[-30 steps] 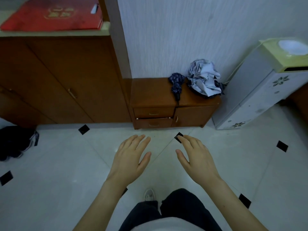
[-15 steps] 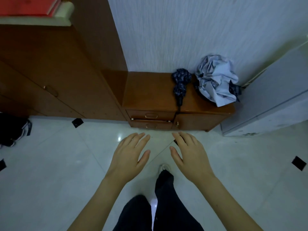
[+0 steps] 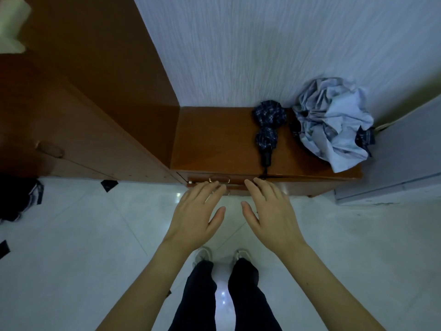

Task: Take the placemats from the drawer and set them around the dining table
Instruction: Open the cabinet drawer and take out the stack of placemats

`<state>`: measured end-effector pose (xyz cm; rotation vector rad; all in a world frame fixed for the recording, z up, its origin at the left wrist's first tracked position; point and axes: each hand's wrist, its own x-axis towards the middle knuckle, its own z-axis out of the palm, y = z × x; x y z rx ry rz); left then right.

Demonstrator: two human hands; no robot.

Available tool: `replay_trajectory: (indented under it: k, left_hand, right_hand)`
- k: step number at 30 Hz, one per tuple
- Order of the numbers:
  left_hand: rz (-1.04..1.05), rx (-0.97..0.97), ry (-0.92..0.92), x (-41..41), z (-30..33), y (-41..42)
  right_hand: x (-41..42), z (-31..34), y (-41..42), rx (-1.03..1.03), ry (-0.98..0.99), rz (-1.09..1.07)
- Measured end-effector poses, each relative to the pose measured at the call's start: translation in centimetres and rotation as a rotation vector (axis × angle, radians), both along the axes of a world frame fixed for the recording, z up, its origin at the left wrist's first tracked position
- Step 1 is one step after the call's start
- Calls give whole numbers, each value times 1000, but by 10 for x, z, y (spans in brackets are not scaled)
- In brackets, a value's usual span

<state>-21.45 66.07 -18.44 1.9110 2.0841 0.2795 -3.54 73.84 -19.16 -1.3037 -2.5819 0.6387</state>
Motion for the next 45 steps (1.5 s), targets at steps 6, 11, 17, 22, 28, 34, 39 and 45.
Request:
replay_trajectory:
  k: [6, 11, 17, 22, 28, 34, 39, 45]
  left_hand:
    - [-44, -57, 4, -43, -85, 47]
    - [-79, -55, 6, -83, -161, 81]
    - [-72, 53, 12, -108, -237, 104]
    - [-87, 167, 91, -118, -315, 114]
    - [-89, 344, 147, -121, -381, 109]
    - [-102, 564, 235, -120, -426, 109]
    - [-99, 588, 275, -116, -435, 106]
    - [-121, 689, 155, -108, -438, 87]
  right_hand:
    - [-37, -73, 34, 5, -8, -46]
    - [-71, -141, 60, 54, -80, -21]
    - [-104, -222, 85, 125, -177, 57]
    - [-116, -301, 92, 220, -196, 124]
    - [-116, -375, 87, 408, -149, 117]
    - [-117, -425, 93, 687, 35, 72]
    - [-119, -434, 95, 753, 60, 40]
    - [-120, -430, 93, 723, 37, 27]
